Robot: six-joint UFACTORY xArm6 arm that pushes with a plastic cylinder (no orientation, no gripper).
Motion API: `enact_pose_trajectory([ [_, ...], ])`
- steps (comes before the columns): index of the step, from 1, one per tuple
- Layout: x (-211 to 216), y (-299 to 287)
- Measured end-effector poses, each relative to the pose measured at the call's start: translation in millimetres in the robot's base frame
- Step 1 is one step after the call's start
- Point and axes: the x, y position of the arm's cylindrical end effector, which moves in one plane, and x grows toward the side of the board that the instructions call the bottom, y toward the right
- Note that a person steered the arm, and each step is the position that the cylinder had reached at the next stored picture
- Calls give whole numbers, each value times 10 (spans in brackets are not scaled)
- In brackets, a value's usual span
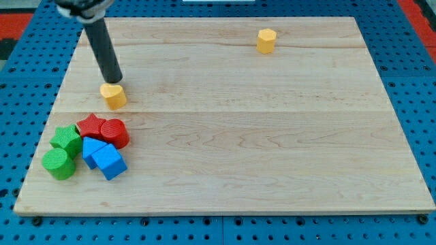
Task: Move the yellow hexagon towards the bottom right
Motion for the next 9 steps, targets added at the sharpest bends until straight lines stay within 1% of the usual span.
enact_pose_trajectory([
  [1,356,121],
  [2,385,104],
  [3,-108,519],
  [4,-375,960],
  [5,-655,1235],
  [6,-844,1475],
  [8,-918,1806],
  [9,-1379,1960],
])
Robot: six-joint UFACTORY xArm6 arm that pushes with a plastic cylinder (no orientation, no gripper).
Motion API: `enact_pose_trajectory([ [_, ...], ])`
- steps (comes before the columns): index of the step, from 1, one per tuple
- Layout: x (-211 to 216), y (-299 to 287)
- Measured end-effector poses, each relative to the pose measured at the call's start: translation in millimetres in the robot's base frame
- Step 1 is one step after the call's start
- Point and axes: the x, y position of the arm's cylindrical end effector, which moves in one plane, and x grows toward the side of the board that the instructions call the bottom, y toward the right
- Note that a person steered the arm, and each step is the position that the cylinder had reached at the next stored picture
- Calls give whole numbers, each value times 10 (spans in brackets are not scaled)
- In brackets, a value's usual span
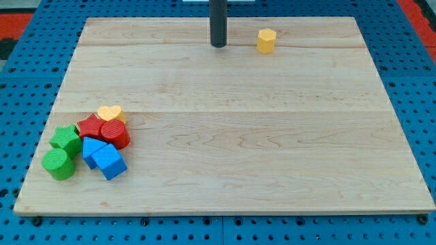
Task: Move the yellow hexagon towards the bottom right
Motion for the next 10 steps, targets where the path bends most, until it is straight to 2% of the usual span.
enact_pose_trajectory([
  [1,-217,294],
  [2,-218,693],
  [3,-99,806],
  [5,631,1356],
  [7,288,854],
  [8,922,846],
  [10,2125,1302],
])
